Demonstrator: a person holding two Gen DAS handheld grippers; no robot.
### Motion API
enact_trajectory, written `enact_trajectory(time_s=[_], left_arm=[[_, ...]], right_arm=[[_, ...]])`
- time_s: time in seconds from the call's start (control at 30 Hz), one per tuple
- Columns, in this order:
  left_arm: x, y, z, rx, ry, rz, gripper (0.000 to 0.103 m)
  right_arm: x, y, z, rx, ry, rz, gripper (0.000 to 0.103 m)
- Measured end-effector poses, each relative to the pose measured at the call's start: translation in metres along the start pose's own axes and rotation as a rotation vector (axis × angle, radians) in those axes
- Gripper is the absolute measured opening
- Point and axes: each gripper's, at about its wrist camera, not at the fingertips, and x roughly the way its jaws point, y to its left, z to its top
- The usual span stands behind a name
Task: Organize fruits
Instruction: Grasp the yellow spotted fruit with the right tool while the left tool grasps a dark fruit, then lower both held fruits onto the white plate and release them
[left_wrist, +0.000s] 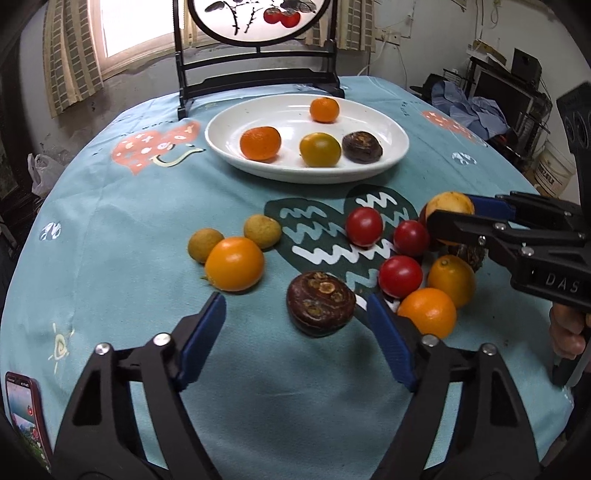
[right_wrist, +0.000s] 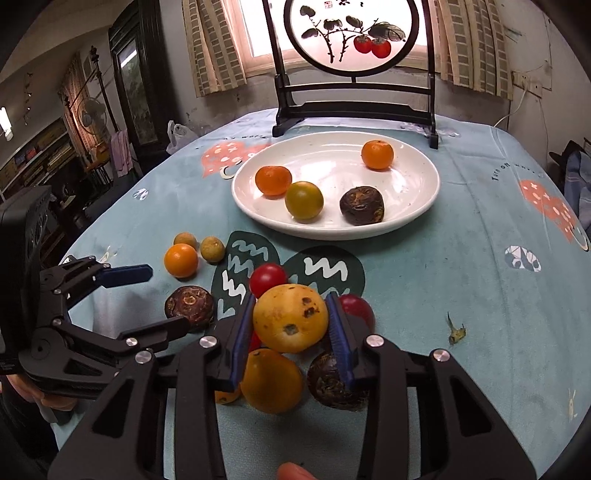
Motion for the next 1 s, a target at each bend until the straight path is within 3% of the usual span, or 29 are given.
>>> enact_trajectory(time_s=[0.2, 0.3, 0.67, 0.77, 0.83, 1.0], left_arm=[[0.006, 0.0, 0.0, -0.002, 0.024, -0.042, 0.067], [0.012, 0.003, 0.0, -0.02, 0.05, -0.062, 0.058], [0.022, -0.006, 0.004, 0.02, 0.058, -0.041, 0.058], [0.022, -0.006, 0.004, 0.021, 0.053, -0.036, 0.053], [0.021, -0.005, 0.003, 0.02, 0.05, -0.041, 0.044], [0.02, -0.005, 0.003, 0.018, 0.045, -0.047, 0.042]], right_arm=[[-0.001, 0.0, 0.0, -0.002, -0.004, -0.007, 0.039], [-0.002, 0.0, 0.001, 0.0, -0.007, -0.009, 0.039], [-0.006, 0.0, 0.001, -0.003, -0.013, -0.01, 0.039], [-0.006, 0.0, 0.001, -0.001, -0.016, -0.011, 0.039], [-0.006, 0.0, 0.001, 0.001, -0.014, -0.012, 0.039], [-0.003, -0.001, 0.001, 0.001, -0.006, -0.015, 0.039]])
